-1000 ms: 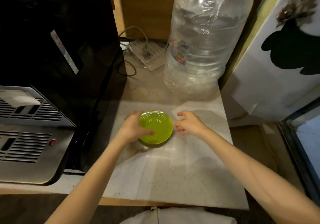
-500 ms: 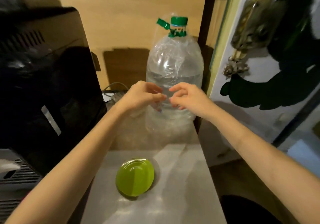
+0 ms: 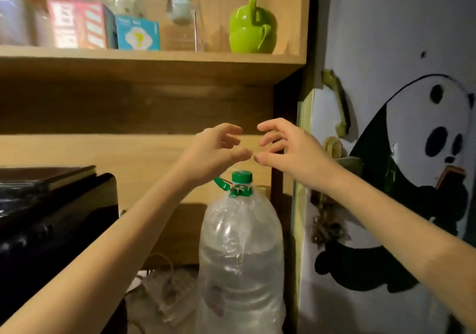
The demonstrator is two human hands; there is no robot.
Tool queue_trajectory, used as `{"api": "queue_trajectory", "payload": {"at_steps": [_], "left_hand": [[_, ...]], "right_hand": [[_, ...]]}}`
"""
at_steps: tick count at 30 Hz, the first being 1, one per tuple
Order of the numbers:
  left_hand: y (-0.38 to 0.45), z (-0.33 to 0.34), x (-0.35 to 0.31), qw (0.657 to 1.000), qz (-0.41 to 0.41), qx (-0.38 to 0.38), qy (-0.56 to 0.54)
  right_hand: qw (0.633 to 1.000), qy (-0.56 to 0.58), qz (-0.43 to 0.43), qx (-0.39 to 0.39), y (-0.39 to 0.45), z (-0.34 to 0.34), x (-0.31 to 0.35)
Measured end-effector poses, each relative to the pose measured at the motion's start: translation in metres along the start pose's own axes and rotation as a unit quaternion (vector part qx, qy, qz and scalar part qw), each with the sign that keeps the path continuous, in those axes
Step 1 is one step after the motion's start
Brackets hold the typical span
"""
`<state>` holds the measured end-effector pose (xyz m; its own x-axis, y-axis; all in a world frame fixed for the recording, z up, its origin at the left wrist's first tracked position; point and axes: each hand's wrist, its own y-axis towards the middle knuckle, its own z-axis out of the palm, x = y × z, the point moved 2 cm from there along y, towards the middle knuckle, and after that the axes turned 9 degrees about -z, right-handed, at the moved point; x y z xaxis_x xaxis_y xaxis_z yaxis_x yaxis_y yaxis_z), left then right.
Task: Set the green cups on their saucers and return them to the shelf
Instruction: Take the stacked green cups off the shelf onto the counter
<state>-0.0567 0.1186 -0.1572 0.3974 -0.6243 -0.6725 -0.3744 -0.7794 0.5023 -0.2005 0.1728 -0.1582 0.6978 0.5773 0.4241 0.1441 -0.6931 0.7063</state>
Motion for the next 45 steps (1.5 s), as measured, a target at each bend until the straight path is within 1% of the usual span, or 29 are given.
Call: {"api": "queue_trajectory", "payload": {"at_steps": [3, 9, 15, 19, 22, 24, 27, 31, 34, 35, 36, 39, 41, 45], "left_hand": [[0.021, -0.020, -0.026, 0.998, 0.041, -0.036, 0.016], [0.065, -0.048, -0.060, 0.994, 0.075, -0.072, 0.014], [0.110, -0.070, -0.084, 0.986, 0.104, -0.125, 0.028], [0.137, -0.080, -0.080, 0.967, 0.140, -0.203, 0.060], [0.160, -0.085, -0.072, 0.956, 0.135, -0.243, 0.092], [0.177, -0.085, -0.068, 0.960, 0.110, -0.234, 0.104], [0.198, -0.079, -0.066, 0.971, 0.069, -0.198, 0.115], [0.226, -0.075, -0.070, 0.985, 0.028, -0.158, 0.070], [0.238, -0.071, -0.074, 0.998, 0.011, -0.060, 0.025], [0.241, -0.069, -0.074, 0.999, 0.004, -0.034, 0.021], [0.243, -0.067, -0.074, 1.000, -0.009, -0.025, 0.014], [0.250, -0.069, -0.070, 0.998, -0.042, -0.046, 0.005], [0.254, -0.071, -0.066, 0.998, -0.051, -0.045, -0.006], [0.252, -0.072, -0.062, 0.997, -0.052, -0.056, -0.014]], "right_hand": [[0.998, -0.036, -0.046, -0.029, 0.026, -0.024, 0.010], [0.987, -0.084, -0.108, -0.086, 0.078, -0.065, 0.017], [0.977, -0.070, -0.133, -0.151, 0.134, -0.096, 0.016], [0.979, -0.062, -0.130, -0.144, 0.169, -0.103, 0.000], [0.984, -0.047, -0.116, -0.129, 0.193, -0.103, -0.020], [0.988, -0.029, -0.101, -0.117, 0.206, -0.102, -0.033], [0.994, -0.007, -0.070, -0.085, 0.221, -0.099, -0.046], [0.998, 0.033, 0.001, -0.043, 0.235, -0.103, -0.056], [0.995, 0.092, 0.041, 0.007, 0.240, -0.109, -0.055], [0.994, 0.098, 0.044, 0.021, 0.241, -0.110, -0.055], [0.993, 0.101, 0.045, 0.034, 0.242, -0.111, -0.056], [0.987, 0.151, 0.042, 0.043, 0.244, -0.113, -0.057], [0.982, 0.183, 0.038, 0.041, 0.243, -0.115, -0.059], [0.981, 0.187, 0.038, 0.034, 0.245, -0.115, -0.061]]}}
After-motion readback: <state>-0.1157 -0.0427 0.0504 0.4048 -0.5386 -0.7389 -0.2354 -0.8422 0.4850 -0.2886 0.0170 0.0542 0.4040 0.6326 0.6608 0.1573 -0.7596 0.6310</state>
